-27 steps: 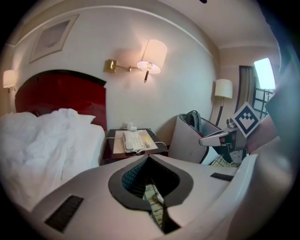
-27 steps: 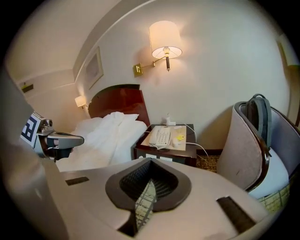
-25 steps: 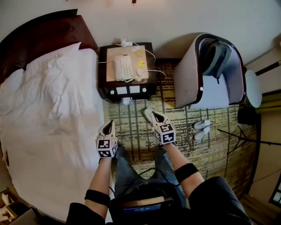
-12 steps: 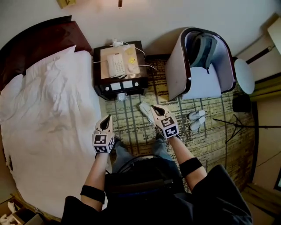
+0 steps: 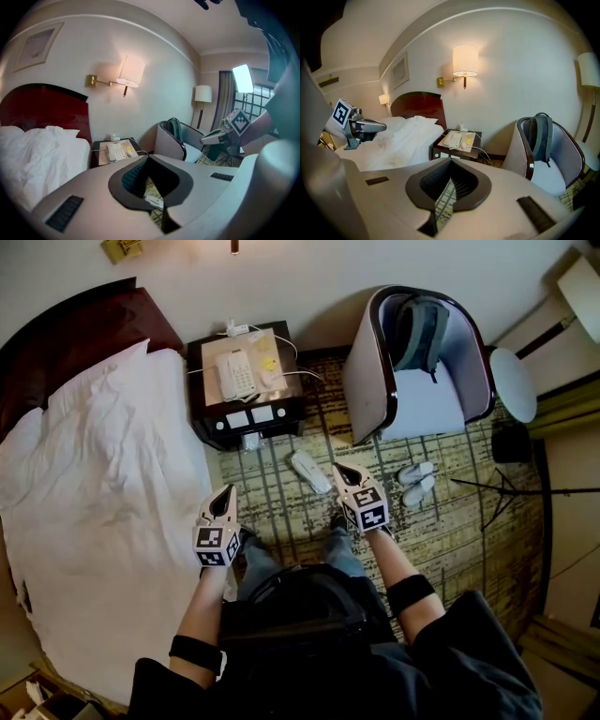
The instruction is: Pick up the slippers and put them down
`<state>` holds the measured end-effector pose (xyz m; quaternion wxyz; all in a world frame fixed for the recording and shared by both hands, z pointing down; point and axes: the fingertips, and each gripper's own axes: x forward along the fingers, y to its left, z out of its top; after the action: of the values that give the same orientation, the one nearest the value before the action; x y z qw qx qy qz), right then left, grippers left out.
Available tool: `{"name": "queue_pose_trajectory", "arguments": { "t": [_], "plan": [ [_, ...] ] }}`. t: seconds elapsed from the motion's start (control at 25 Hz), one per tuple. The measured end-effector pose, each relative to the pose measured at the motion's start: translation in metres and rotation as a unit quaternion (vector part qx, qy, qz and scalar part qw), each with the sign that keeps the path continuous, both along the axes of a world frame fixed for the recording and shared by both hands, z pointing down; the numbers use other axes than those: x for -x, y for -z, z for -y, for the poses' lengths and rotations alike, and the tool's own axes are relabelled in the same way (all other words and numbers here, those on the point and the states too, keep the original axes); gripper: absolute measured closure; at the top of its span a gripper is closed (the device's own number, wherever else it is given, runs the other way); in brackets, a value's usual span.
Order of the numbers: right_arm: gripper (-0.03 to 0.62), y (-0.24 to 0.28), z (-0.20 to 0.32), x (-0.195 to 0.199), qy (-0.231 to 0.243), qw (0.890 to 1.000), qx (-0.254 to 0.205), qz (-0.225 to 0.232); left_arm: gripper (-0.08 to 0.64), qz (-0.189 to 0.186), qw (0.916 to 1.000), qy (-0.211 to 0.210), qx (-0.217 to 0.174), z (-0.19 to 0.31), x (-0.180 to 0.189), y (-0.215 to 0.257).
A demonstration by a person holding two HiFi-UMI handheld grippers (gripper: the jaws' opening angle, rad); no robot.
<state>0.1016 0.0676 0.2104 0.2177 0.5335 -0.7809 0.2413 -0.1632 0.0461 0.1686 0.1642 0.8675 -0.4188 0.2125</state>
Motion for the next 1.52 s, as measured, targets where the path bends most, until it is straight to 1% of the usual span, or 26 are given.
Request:
{"name": "queue_pose_trajectory", "arguments": {
  "t": [0.32,0.6,0.76,0.92,0.96,1.04,1.16,1.32,1.44,1.52],
  "plan": [
    [0.591,-0.012,-0.005,-0.007,-0.011,1.0,0.015,0.002,0.558,0.004,0.9998,-0.02,-0.001,-0.001,-0.015,-0.002],
    [0.591,-0.028,-0.014,-0.011,-0.03,0.999,0.029,0.009,0.558,0.006,0.9983,-0.055,0.017,0.0,-0.036,-0.014],
    [0.591,-0.039,-0.017,-0.019,-0.042,0.998,0.038,0.011,0.558,-0.008,0.9969,-0.062,0.048,0.0,-0.052,-0.03],
    [0.591,-0.056,-0.015,-0.035,-0.056,0.997,0.048,0.009,0.558,-0.034,0.9913,-0.056,0.113,-0.005,-0.074,-0.056],
    [0.591,-0.062,-0.014,-0.039,-0.06,0.997,0.052,0.009,0.558,-0.042,0.989,-0.051,0.132,-0.007,-0.078,-0.066],
    [0.591,-0.077,-0.009,-0.048,-0.066,0.996,0.058,0.01,0.51,-0.062,0.9827,-0.036,0.171,-0.008,-0.088,-0.09],
    [0.591,-0.107,0.0,-0.061,-0.073,0.995,0.065,0.011,0.424,-0.091,0.9701,-0.018,0.224,-0.013,-0.108,-0.137],
    [0.591,-0.168,0.02,-0.073,-0.096,0.993,0.07,0.028,0.335,-0.116,0.9518,0.008,0.284,-0.019,-0.136,-0.225],
    [0.591,-0.232,0.032,-0.077,-0.111,0.99,0.081,0.041,0.287,-0.127,0.9368,0.032,0.325,-0.024,-0.155,-0.301],
    [0.591,-0.281,0.037,-0.076,-0.115,0.988,0.091,0.045,0.267,-0.134,0.9257,0.045,0.351,-0.03,-0.166,-0.353]
  ]
}}
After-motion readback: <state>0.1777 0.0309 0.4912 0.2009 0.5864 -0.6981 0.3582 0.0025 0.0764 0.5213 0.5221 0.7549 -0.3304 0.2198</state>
